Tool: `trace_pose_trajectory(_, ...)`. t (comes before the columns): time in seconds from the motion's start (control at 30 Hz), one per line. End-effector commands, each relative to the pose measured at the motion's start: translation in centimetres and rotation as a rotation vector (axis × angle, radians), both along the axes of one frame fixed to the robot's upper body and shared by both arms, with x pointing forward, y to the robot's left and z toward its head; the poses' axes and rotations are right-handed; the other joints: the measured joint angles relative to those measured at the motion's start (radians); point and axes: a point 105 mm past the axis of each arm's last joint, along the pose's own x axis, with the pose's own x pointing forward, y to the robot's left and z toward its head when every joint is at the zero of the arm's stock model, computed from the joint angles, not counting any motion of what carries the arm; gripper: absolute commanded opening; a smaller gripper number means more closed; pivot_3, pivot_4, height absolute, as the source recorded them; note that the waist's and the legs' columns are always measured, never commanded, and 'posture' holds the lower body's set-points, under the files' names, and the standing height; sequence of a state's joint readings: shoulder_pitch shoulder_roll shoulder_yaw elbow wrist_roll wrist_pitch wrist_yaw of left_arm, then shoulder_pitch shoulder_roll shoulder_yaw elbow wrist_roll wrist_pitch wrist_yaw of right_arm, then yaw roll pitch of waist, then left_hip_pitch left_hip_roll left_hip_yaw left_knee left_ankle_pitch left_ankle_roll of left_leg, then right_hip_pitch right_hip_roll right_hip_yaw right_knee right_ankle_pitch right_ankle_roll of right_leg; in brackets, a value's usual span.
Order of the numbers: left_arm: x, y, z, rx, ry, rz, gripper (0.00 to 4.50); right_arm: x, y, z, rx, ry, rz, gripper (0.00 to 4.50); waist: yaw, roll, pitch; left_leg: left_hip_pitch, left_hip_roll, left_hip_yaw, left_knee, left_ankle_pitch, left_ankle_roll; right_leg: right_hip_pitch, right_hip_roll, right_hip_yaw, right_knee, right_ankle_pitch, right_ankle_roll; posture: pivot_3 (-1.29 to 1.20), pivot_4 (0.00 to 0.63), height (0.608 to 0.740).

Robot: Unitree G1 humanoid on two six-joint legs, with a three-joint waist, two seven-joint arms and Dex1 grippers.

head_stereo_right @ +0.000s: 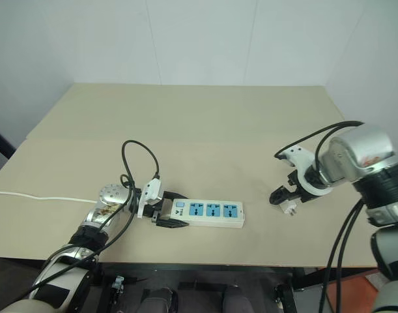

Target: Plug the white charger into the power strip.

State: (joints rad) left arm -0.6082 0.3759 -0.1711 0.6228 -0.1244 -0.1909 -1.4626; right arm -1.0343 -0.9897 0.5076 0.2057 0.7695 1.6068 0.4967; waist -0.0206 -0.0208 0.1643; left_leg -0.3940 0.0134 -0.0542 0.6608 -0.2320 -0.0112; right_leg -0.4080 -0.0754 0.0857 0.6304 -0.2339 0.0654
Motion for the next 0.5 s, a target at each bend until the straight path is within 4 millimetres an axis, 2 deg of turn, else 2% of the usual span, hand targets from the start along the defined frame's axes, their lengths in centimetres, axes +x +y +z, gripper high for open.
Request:
trace_pose_trajectory(0.03, -0.5, 0.2, -0.9, 0.014, 0.039, 0.001, 3.31, 0.5, -0.4, -0.6, -0.032, 0.003, -0.029, 4.50, -0.001, 0.000, 0.000, 0.000, 0.000, 0.000, 0.000, 0.000, 0.000, 0.000, 0.000, 0.000, 0.000, 0.000, 0.000, 0.00, 0.150, 0.740)
trace_pose_trajectory(0.37, -0.7, 0.5, -1.0, 0.025, 0.040, 0.020, 3.31, 0.9, 0.6, -3.8, -0.062, 0.027, 0.044, 4.50, -0.012, -0.001, -0.001, 0.002, 0.000, 0.000, 0.000, 0.000, 0.000, 0.002, 0.001, 0.000, 0.000, 0.000, 0.000, 0.00, 0.150, 0.740)
trace_pose_trajectory(0.5, -0.7, 0.6, -1.1, 0.028, 0.046, 0.024, 3.31, 1.2, 1.3, -4.6, -0.069, 0.015, 0.083, 3.64, -0.023, -0.005, -0.004, 0.005, 0.001, -0.001, 0.000, 0.000, 0.000, 0.006, 0.001, 0.000, -0.001, -0.001, 0.002, 0.00, 0.150, 0.740)
